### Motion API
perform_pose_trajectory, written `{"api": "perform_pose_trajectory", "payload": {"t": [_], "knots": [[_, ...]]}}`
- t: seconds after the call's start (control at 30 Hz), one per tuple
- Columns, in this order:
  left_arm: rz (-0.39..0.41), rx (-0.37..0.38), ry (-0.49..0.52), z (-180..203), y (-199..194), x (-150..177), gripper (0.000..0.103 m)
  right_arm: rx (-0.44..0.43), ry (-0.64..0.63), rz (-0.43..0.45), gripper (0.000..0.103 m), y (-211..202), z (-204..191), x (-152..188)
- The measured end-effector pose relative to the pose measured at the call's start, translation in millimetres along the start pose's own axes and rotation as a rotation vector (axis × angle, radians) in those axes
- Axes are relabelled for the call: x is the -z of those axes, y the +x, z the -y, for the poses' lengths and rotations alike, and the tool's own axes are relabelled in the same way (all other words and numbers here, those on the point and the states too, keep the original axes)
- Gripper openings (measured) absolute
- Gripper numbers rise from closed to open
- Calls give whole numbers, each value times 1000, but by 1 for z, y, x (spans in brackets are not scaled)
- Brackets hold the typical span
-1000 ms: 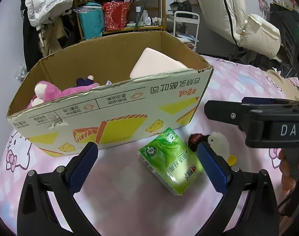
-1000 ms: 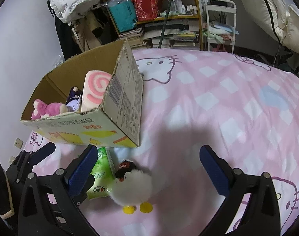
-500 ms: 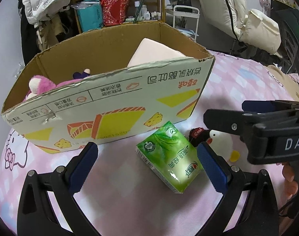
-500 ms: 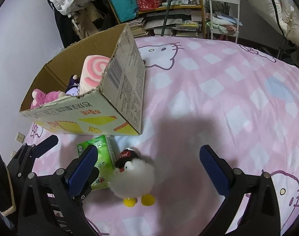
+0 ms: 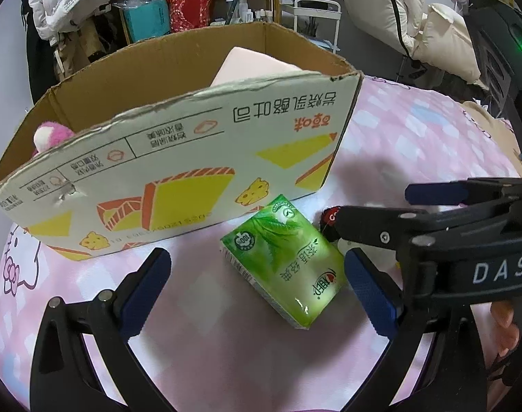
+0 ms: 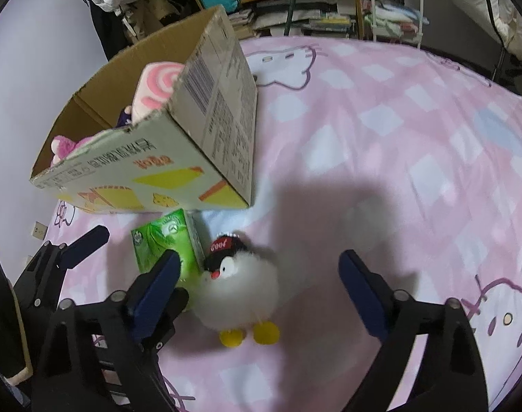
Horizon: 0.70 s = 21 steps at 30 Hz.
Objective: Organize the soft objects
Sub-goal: 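Grasp the green tissue pack with the left tool while the right tool grasps the penguin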
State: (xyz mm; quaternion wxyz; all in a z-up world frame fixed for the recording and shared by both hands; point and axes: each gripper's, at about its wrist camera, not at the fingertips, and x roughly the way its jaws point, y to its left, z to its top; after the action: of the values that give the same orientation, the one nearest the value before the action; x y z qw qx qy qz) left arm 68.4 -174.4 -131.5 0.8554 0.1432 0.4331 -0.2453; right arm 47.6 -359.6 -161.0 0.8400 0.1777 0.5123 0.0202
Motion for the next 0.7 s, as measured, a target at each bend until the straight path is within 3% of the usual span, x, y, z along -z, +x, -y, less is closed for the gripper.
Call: {"api": "perform_pose_trajectory", "payload": {"t": [0.1,0.27,0.37,0.7], "knots": [[-10,7,-14,-1,4,-1,100,-18,7,-34,73,6,1,1],[-27,16,-13,-1,8,1,100,-66,35,-80,56,12,3,4],[-27,17,0,2,11,1,100,-105,53,-74,38,12,6,3],[-40,35,-20,6,18,-1,100,-133,60,-63,35,13,6,3]]}}
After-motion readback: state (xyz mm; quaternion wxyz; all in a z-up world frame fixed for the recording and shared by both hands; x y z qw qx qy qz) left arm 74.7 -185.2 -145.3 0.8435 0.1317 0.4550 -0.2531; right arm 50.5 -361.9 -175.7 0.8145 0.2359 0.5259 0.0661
